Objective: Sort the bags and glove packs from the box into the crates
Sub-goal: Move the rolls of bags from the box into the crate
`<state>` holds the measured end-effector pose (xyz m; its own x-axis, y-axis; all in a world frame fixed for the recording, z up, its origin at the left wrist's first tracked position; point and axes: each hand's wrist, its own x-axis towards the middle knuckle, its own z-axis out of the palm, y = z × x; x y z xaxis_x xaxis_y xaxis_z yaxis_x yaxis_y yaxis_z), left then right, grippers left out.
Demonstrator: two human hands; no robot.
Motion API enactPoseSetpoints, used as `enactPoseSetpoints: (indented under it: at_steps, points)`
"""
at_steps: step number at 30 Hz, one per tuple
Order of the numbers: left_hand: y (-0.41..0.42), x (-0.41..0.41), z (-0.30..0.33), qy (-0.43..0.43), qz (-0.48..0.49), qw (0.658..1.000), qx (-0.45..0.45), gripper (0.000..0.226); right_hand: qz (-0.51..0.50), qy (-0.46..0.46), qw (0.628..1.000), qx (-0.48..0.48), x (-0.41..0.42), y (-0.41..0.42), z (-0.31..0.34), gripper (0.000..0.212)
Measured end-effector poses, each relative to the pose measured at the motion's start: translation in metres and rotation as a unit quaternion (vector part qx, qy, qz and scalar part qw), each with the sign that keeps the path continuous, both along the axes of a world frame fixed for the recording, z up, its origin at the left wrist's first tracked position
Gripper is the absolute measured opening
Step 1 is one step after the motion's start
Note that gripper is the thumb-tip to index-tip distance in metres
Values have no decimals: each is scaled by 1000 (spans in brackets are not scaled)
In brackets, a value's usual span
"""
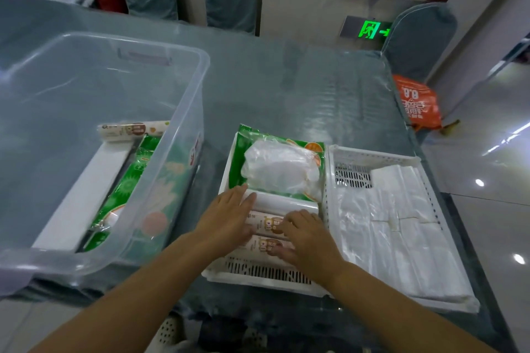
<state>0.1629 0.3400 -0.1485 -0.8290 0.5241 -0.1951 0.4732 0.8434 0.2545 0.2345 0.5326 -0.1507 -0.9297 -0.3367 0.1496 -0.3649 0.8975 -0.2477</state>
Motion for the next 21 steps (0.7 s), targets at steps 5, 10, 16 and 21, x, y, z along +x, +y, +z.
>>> enactPoseSetpoints:
  at_steps: [5,10,16,21]
  points:
    - [9,-4,-19,18,-18,1000,-4,77,-84,-81,992,48,-18,11,-10,59]
    - [7,11,-22,92,-35,995,9,73,-74,-54,992,82,-17,13,-17,58]
    - [3,15,-26,58,-52,997,-4,75,-74,-33,995,60,-15,14,-19,48]
    - [4,12,-21,36,-67,997,-29,69,-59,-19,997,53,-20,14,-14,35]
